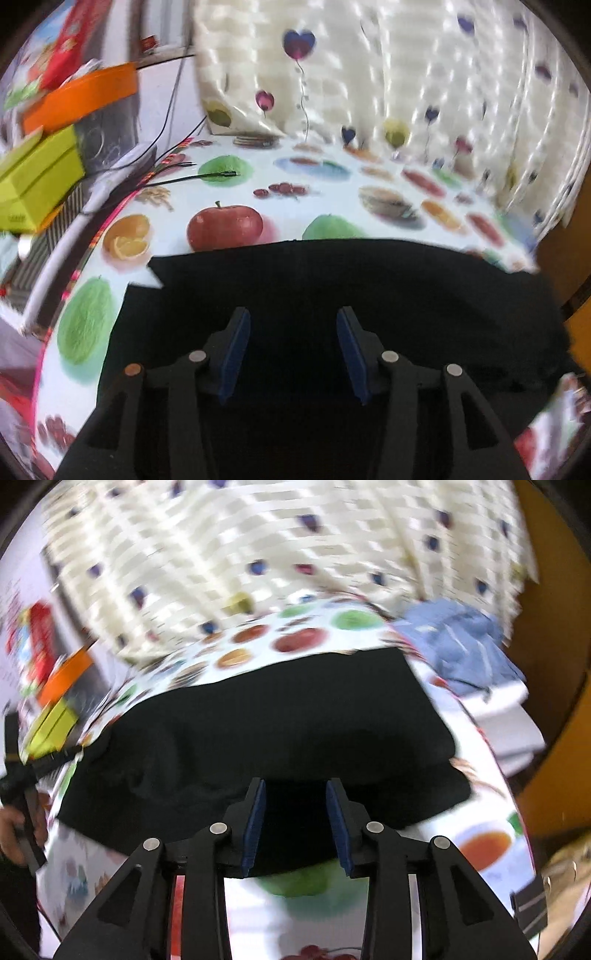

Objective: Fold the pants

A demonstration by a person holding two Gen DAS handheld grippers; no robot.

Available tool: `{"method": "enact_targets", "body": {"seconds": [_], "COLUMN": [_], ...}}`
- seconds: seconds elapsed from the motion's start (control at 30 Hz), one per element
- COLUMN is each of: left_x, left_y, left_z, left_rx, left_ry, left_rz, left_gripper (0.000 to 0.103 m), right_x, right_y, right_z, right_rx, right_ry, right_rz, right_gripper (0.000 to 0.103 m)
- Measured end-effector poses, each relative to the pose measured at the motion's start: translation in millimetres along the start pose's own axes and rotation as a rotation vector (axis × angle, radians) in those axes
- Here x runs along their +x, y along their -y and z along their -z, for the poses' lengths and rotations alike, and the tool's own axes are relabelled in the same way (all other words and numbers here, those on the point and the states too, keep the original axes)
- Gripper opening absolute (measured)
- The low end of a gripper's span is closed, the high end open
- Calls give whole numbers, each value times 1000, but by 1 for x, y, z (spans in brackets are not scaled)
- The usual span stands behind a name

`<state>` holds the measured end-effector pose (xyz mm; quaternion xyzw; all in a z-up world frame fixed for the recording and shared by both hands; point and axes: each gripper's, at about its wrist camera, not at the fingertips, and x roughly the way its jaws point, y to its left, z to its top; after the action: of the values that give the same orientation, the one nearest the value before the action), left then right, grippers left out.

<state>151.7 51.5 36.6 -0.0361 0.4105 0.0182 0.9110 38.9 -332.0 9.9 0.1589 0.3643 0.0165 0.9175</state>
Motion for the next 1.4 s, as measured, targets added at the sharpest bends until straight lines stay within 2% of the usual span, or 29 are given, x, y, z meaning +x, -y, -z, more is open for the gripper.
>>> {"method": "enact_targets", "body": {"seconds": [0.1,0.13,0.17,0.2,0.27,0.33,0.43,0.53,0.63,0.8,0.9,0.97,1.03,1.07,1.23,1.4], "left_x": [29,36,33,33,31,28,7,-32,-57,-60,-58,-52,-46,-44,-39,-33], "left_y": [12,14,16,19,22,21,3,-32,-63,-88,-98,-103,-107,-110,-120,-122], "left_z": [0,1,1,0,2,4,7,23,48,81,91,92,92,92,90,83], "left_rx": [64,78,90,117,123,122,36,-89,-187,-294,-369,-417,-468,-499,-613,-668], "left_ry": [-66,-81,-44,-46,-45,-31,49,169,207,143,115,88,59,53,56,41], "left_rz": [-101,-119,-131,-162,-155,-170,-141,-111,-66,5,63,107,143,161,188,165], "left_gripper": [52,51,44,39,5,3,3,3,3,4,5,15,36,40,46,47], "right_x": [1,3,4,4,4,3,-1,-4,-8,-6,-7,-6,-5,-5,-1,3], "right_y": [19,26,31,34,36,36,38,45,52,58,56,56,57,59,69,72], "right_z": [-1,-2,-2,-3,-6,-7,-8,-9,-10,-10,-12,-12,-14,-15,-17,-21], "right_rx": [68,97,122,142,165,176,204,232,248,273,268,271,277,291,359,397], "right_ry": [-6,-13,-14,-12,-2,8,37,48,67,74,77,70,65,66,59,55], "right_rz": [41,26,7,-6,-11,-5,5,24,32,35,39,36,33,27,-4,-18], "right_gripper": [35,35,35,35,35,35,35,35,35,36,36,37,37,37,38,42]}}
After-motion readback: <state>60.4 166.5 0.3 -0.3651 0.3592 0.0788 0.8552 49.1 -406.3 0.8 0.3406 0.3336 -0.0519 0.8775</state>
